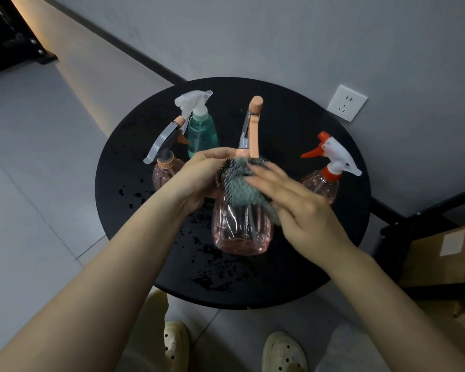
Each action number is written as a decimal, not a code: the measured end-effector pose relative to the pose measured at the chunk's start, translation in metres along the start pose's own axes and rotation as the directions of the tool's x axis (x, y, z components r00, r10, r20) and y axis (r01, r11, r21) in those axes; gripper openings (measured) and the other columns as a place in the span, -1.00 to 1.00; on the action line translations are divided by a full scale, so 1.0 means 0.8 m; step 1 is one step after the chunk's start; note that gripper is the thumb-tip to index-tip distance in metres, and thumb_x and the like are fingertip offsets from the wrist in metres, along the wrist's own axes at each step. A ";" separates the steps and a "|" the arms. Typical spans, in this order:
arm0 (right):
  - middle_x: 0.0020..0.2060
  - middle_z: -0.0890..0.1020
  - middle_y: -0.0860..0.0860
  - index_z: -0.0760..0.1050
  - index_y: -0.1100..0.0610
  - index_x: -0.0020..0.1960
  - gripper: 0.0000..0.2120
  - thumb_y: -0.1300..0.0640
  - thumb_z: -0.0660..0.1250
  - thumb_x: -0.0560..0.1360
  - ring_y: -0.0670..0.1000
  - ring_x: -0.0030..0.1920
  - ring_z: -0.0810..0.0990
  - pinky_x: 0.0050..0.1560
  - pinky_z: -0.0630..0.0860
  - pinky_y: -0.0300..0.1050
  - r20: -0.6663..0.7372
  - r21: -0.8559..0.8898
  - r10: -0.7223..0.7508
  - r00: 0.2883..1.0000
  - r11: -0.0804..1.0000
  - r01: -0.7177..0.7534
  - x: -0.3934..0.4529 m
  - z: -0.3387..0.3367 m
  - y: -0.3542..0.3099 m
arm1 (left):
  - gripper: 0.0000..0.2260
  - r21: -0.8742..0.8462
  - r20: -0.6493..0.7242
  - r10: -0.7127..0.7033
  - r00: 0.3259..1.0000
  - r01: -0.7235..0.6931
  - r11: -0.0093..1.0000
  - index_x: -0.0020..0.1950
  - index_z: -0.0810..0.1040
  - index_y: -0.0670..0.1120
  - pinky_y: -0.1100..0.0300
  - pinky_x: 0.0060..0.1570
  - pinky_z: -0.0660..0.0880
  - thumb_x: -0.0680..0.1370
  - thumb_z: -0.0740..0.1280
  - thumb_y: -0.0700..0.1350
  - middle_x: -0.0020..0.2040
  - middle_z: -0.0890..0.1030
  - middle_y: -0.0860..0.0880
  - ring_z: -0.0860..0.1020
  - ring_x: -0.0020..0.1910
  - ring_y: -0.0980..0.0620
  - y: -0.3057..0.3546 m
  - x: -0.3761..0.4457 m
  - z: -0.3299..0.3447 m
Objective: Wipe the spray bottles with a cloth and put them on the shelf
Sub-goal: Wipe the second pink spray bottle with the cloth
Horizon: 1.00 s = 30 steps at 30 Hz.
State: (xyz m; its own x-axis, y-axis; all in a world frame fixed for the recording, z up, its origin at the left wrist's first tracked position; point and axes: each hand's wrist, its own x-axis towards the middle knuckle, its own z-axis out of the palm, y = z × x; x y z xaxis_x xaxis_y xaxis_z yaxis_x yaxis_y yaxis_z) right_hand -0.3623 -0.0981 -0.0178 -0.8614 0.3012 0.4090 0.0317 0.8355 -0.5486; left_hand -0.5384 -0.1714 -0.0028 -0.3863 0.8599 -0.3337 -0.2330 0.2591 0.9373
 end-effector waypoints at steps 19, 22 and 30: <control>0.24 0.54 0.07 0.52 0.21 0.24 -0.56 0.52 0.28 0.42 0.13 0.37 0.39 0.24 0.47 0.07 0.117 -0.199 -0.323 0.939 0.919 0.341 -0.028 -0.001 -0.002 | -0.93 -0.009 -0.028 0.014 0.999 -0.015 1.000 -0.13 0.61 -0.03 0.34 -0.45 0.44 0.46 0.34 -0.09 -0.37 0.61 0.08 0.53 -0.42 0.17 0.010 -0.006 -0.001; 0.31 0.44 0.01 0.45 0.20 0.30 -0.48 0.55 0.29 0.40 0.10 0.40 0.35 0.29 0.44 0.01 0.045 -0.136 -0.216 0.975 0.966 0.220 -0.015 -0.001 0.003 | -0.84 -0.045 0.021 0.031 0.999 -0.030 0.999 -0.18 0.66 -0.05 0.11 -0.09 0.49 0.29 0.41 -0.05 -0.28 0.63 0.00 0.55 -0.27 0.05 0.009 -0.006 0.000; 0.31 0.43 0.01 0.46 0.22 0.29 -0.49 0.56 0.30 0.40 0.12 0.39 0.36 0.34 0.39 -0.06 0.002 -0.133 -0.164 0.986 0.978 0.163 -0.014 0.002 0.001 | -0.90 -0.066 0.020 0.026 0.999 -0.024 0.998 -0.23 0.67 -0.04 0.06 -0.04 0.49 0.29 0.44 -0.08 -0.26 0.64 -0.03 0.57 -0.24 0.01 0.008 -0.005 0.000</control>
State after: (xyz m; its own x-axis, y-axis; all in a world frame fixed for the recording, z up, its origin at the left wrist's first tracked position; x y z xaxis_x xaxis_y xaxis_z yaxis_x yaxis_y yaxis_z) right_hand -0.3530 -0.1018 -0.0238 -0.8561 0.1586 0.4918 -0.0424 0.9270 -0.3727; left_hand -0.5383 -0.1726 0.0046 -0.3740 0.8750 -0.3074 -0.2818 0.2086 0.9365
